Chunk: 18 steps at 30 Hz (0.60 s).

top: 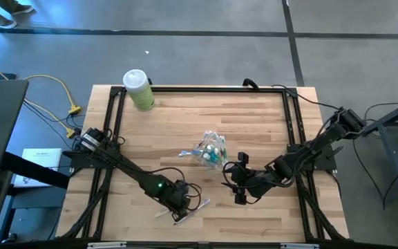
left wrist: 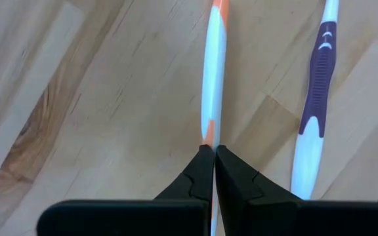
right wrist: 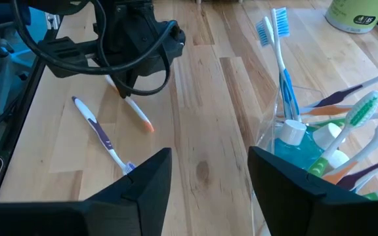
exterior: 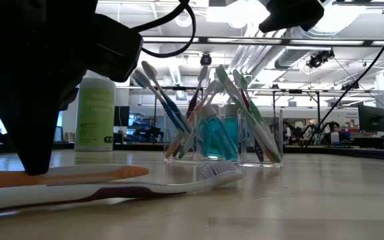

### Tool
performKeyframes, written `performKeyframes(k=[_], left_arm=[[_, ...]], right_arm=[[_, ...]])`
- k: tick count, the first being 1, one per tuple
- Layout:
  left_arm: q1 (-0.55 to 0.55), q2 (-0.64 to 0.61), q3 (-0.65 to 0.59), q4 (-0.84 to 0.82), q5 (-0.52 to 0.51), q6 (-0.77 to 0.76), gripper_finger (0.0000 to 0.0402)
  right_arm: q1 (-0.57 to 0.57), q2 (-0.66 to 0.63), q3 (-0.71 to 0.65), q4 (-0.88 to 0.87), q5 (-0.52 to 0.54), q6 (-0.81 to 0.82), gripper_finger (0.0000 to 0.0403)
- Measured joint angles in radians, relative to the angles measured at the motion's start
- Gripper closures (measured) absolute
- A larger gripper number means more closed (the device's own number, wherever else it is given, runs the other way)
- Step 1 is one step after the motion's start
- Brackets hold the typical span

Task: Pick & Place toothbrushing station
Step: Put the orange toothbrush into the transparent organizer

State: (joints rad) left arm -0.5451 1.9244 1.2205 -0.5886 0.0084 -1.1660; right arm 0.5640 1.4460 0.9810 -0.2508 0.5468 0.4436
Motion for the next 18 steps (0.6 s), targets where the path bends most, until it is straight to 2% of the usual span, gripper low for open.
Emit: performKeyframes(k=[18], left_arm=[[0.0,0.001,-0.002,-0.044,-0.019,0.037,0.0398]], right_arm=[[0.0,0.0,0.0,0.0,0.0,0.0,0.021]])
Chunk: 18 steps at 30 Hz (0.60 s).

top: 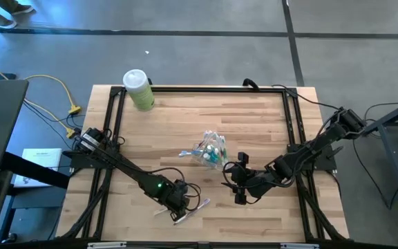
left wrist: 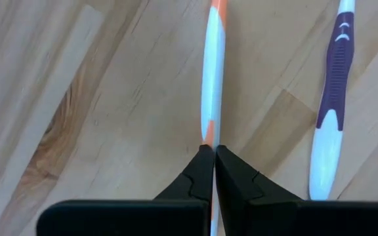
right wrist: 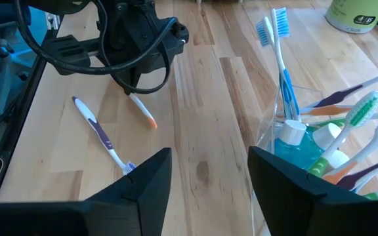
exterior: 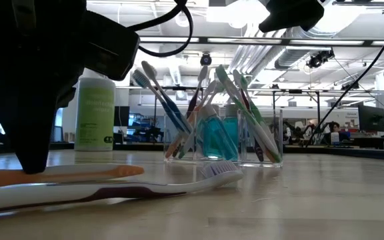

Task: Pick & Place toothbrushing station
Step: Put the orange toothbrush into the transparent organizer

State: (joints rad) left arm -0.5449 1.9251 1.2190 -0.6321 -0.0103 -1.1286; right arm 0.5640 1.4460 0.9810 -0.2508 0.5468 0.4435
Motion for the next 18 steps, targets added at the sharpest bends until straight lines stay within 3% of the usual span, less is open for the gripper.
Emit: performKeyframes(k=[10,18], left_arm=[[0.013,0.025,-0.001,-0.111,0.02,-0.003,0.0395],[0.023,0.052,-0.001,-0.096,0.057,0.0,0.0337]], right_arm=[[0.0,0.0,0.0,0.0,0.0,0.0,0.021],[0.0,0.0,0.0,0.001,0.0,0.001,0.021]])
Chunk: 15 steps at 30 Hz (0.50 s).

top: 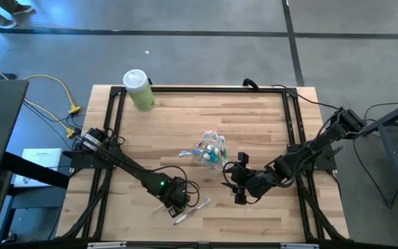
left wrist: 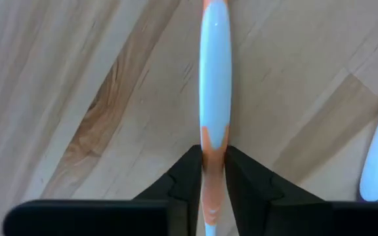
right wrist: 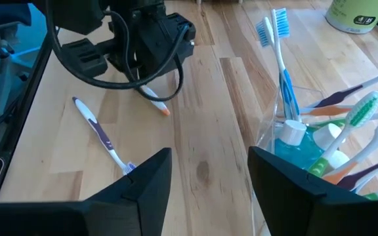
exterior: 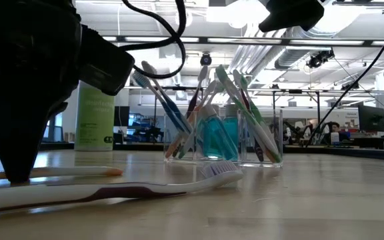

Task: Pick & Place toothbrushing station
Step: Put the orange toothbrush into the transparent organizer

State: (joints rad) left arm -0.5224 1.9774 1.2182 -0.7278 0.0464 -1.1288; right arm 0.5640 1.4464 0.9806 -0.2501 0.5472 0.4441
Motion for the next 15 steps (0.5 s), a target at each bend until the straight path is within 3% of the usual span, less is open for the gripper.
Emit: performKeyframes(k=[6,12,15], left_arm=[[0.005,0.003,0.001,-0.002,0.007,-0.031,0.0324],[0.007,0.008,0.001,-0.013,0.042,-0.08,0.0378],[0.006,0.008,0.001,-0.013,0.048,-0.08,0.0386]], right_arm=[[0.0,0.0,0.0,-0.004,0.0,0.002,0.021],[0.0,0.0,0.0,-0.001,0.0,0.004,0.021],[0.0,0.0,0.0,0.0,0.0,0.004,0.021]])
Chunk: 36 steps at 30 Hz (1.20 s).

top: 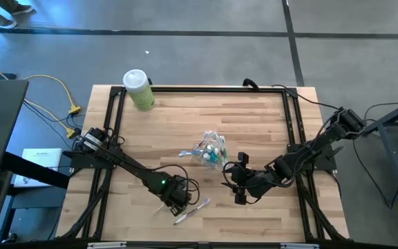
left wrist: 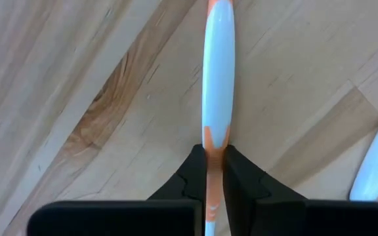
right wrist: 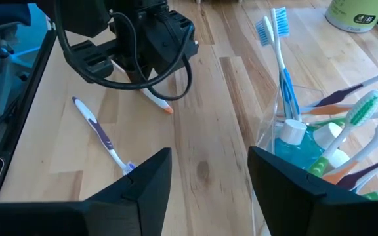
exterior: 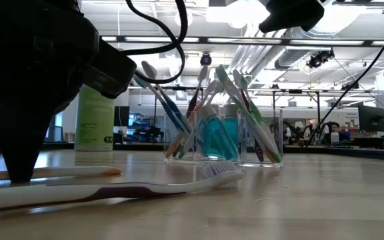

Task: Pick & Place toothbrushing station
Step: Put the orange toothbrush into the transparent organizer

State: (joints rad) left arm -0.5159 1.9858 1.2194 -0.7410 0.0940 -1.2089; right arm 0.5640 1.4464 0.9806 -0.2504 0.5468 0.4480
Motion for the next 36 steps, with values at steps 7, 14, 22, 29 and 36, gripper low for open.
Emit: performKeyframes(k=[7,14,22,29,36], left_arm=[[0.0,0.0,0.0,0.0,0.002,-0.001,0.0386],[-0.001,0.005,0.055,-0.053,-0.002,0.007,0.0398],[-0.004,0.008,0.124,-0.136,-0.033,0.03,0.0401],[-0.005,0.008,0.124,-0.135,-0.026,0.032,0.0401],[-0.004,0.052,0.127,-0.067,0.044,0.063,0.04]], right_arm=[[0.0,0.0,0.0,0.0,0.0,0.0,0.021],[0.0,0.0,0.0,0.0,0.0,0.0,0.021],[0.0,0.0,0.0,-0.001,0.0,0.0,0.021],[0.006,0.0,0.0,-0.001,0.0,0.0,0.021],[0.006,0.0,0.0,0.0,0.0,0.0,0.021]])
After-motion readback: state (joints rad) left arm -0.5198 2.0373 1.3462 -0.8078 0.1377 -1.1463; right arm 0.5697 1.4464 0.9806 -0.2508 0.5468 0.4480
